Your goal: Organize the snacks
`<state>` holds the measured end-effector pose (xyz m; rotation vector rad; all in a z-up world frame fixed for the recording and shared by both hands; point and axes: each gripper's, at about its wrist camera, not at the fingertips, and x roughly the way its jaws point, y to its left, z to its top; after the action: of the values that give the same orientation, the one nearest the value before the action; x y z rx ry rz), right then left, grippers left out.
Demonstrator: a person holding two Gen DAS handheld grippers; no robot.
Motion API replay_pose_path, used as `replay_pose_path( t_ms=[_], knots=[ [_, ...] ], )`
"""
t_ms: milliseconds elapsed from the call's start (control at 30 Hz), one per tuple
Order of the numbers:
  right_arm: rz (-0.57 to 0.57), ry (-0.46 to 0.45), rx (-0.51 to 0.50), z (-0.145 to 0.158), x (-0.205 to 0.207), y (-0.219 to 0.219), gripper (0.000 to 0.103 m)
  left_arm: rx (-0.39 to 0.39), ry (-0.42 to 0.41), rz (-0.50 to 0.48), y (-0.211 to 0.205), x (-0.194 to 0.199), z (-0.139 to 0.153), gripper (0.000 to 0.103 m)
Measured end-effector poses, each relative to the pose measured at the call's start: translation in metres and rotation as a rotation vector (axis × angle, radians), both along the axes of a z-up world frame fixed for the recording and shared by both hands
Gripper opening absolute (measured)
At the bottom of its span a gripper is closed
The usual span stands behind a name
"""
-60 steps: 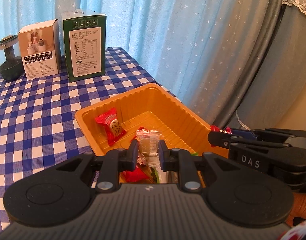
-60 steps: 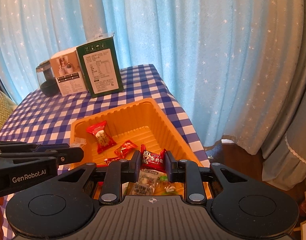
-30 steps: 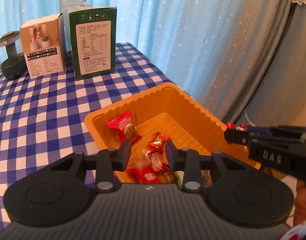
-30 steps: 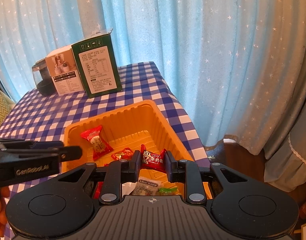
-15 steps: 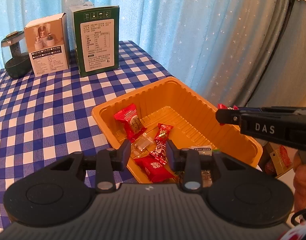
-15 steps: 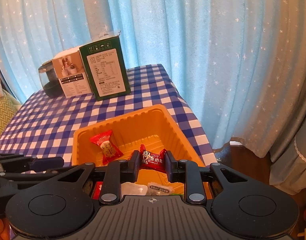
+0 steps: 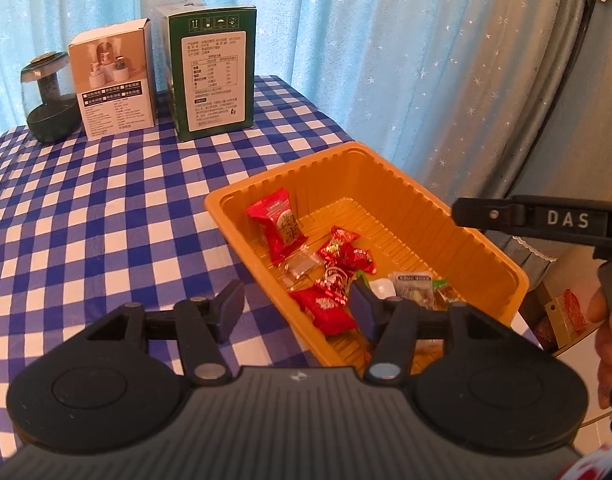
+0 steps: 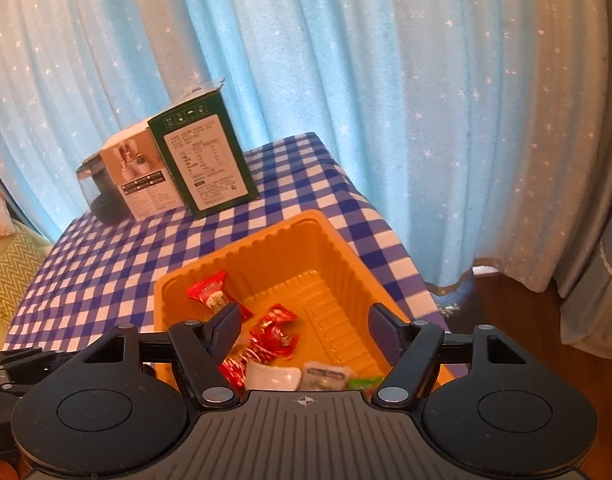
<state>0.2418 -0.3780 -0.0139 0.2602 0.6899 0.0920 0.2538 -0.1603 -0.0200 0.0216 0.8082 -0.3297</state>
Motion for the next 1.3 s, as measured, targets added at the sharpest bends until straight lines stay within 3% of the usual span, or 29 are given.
replay_pose_path(
  t_ms=[33,133,267,633,833,1300],
  knots=[
    [-0.006,0.003,0.002,0.001,-0.004,-0.002,0.070,-0.003,-0.001,0.002,0.001,-0.004,0.001,0.065],
    [-0.015,0.003,0.006,0.006,-0.020,-0.004,0.070,-0.010,-0.006,0.007,0.006,-0.015,0.005,0.070],
    [-0.015,0.002,0.008,0.012,-0.043,-0.001,0.070,-0.014,-0.031,0.029,0.012,-0.034,0.013,0.086],
    [-0.011,0.027,-0.021,0.024,-0.107,0.016,0.075,0.017,-0.096,0.064,0.026,-0.091,0.036,0.103],
    [0.019,0.040,-0.067,0.027,-0.134,0.033,0.083,0.034,-0.088,0.107,0.039,-0.118,0.042,0.103],
    [0.074,0.043,-0.098,0.036,-0.185,0.070,0.084,0.028,-0.066,0.201,0.071,-0.182,0.057,0.103]
  ],
)
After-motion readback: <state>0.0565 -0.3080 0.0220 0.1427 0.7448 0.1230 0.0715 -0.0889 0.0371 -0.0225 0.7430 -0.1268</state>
